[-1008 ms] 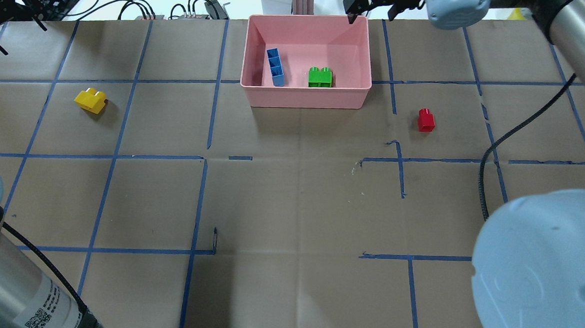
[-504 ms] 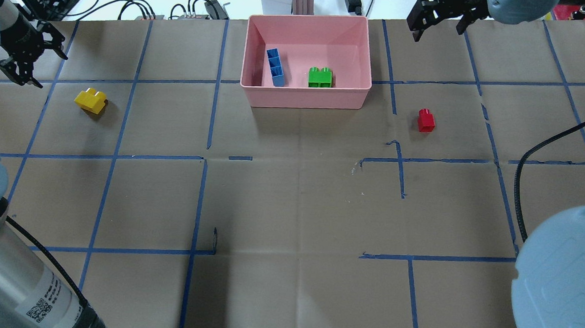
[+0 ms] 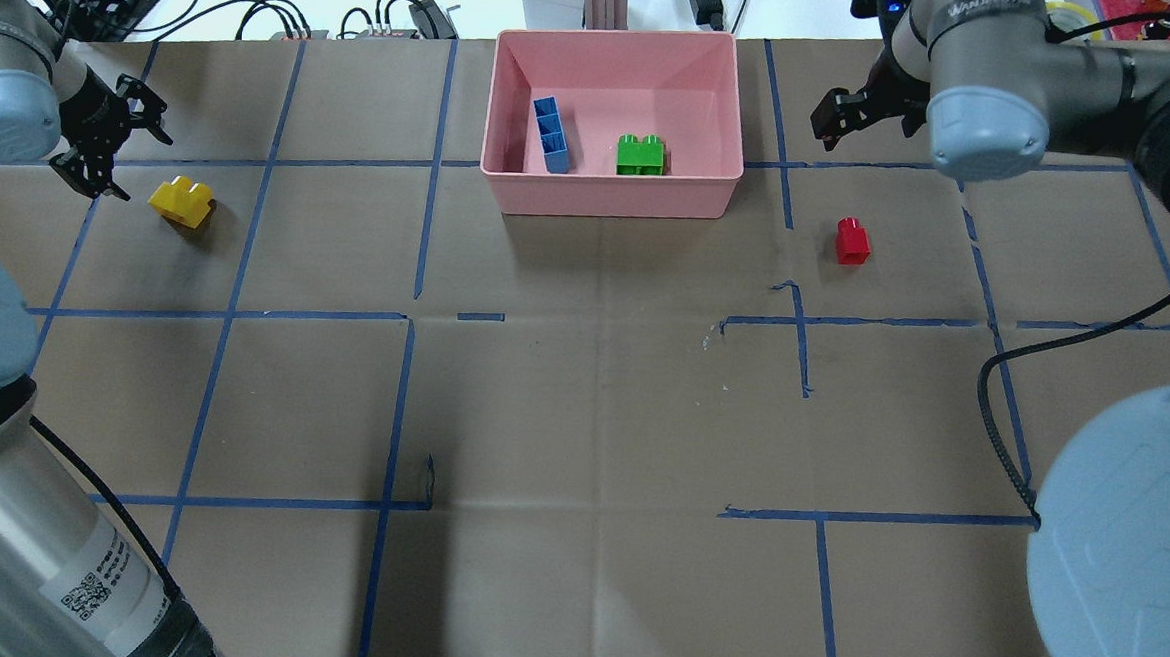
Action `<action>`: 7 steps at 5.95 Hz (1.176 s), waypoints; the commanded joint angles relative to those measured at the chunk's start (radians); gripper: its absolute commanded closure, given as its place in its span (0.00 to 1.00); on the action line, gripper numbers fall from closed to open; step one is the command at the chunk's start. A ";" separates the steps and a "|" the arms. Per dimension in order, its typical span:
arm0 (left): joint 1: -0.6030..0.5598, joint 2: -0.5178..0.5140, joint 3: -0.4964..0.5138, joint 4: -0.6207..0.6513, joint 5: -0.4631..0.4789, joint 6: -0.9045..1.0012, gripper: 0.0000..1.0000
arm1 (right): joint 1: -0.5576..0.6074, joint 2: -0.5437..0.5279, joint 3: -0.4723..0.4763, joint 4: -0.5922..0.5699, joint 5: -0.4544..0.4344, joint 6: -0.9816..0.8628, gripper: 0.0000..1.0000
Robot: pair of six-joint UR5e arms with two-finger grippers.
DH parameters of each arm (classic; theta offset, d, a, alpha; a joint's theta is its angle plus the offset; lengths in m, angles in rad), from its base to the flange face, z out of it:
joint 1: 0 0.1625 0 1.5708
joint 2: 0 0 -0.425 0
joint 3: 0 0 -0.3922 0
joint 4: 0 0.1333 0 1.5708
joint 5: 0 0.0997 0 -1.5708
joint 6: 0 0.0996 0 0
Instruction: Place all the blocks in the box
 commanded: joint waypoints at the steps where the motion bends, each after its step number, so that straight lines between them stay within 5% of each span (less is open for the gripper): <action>1: -0.005 -0.047 -0.003 0.046 -0.006 -0.023 0.01 | -0.041 0.018 0.103 -0.057 -0.008 0.006 0.01; 3: -0.031 -0.049 -0.016 0.048 -0.006 -0.048 0.01 | -0.062 0.024 0.205 -0.125 -0.009 0.006 0.01; 7: -0.023 -0.044 -0.033 0.048 -0.006 -0.035 0.06 | -0.052 0.053 0.201 -0.158 -0.006 0.047 0.02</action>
